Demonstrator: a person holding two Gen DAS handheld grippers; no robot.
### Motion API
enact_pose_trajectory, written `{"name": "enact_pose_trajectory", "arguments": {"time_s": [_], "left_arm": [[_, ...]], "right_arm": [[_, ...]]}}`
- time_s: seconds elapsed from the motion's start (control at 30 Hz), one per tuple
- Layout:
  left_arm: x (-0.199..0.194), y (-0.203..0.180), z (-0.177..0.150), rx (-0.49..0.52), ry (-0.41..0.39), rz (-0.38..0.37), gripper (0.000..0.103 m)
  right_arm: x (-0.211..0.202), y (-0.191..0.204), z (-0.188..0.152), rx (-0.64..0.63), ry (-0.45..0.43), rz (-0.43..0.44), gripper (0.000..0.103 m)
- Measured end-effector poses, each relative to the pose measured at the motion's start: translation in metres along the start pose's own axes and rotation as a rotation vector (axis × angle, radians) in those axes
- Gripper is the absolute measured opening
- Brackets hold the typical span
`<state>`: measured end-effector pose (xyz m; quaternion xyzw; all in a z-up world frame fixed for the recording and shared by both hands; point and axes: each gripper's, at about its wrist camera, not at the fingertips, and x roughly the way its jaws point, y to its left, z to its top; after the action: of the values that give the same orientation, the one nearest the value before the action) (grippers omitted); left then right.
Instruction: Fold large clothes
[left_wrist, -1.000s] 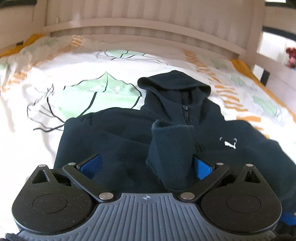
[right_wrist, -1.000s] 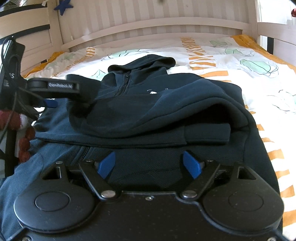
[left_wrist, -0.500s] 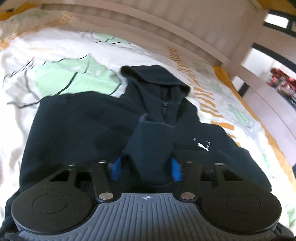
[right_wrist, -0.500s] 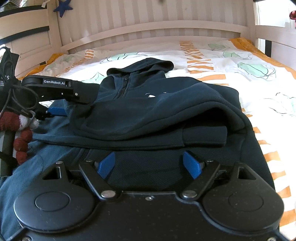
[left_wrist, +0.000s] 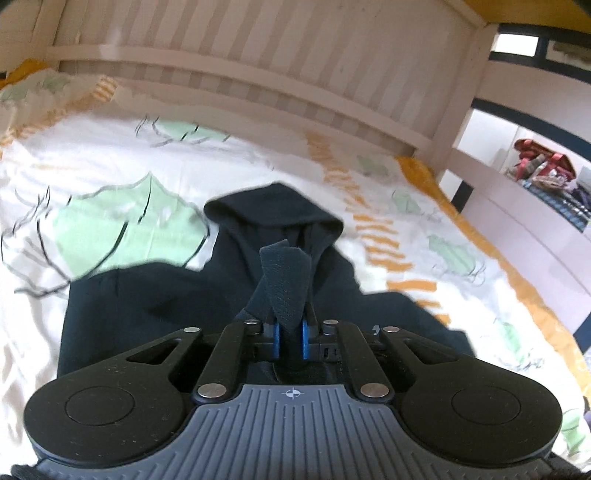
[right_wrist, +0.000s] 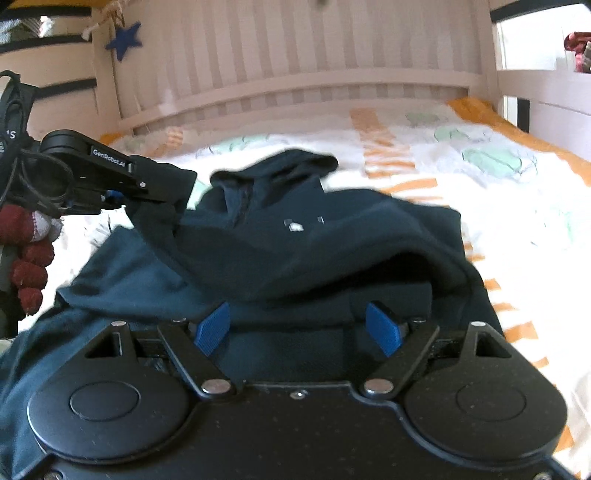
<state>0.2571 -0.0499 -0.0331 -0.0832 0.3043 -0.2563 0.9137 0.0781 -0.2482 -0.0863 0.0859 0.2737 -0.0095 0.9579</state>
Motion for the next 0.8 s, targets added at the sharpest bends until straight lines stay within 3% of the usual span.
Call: {"name": "enact_pose_trajectory", "arguments": {"time_s": [0.2,0.33,0.43,0.7,0.8], "left_arm": [[-0.016,-0.001,0.012,0.016,-0.055,-0.02,0.009],[-0.016,0.012,0.004,0.009,-0.039,0.009,0.01],[-0.011,0.026,-0.007,-0.011,-0.014,0.044,0.01],[0.0,0.058,-0.038,-0.047,0.064,0.092,0.013],[-0.003,0.07,-0.047,-0.072,0.075,0.1,0.023]], "right_arm": [[0.022,-0.014,0.016,0.028,0.009,-0.021,0.082],[0.039,-0.047,0.013,0.151,0.077,-0.113,0.083],[0.037,-0.067,0.006,0.278,0.081,-0.087,0.082],[0.027,-0.053,0.002,0.209,0.105,-0.094,0.084],[0.019,-0.047,0.0,0.18,0.117,-0.097,0.084]]}}
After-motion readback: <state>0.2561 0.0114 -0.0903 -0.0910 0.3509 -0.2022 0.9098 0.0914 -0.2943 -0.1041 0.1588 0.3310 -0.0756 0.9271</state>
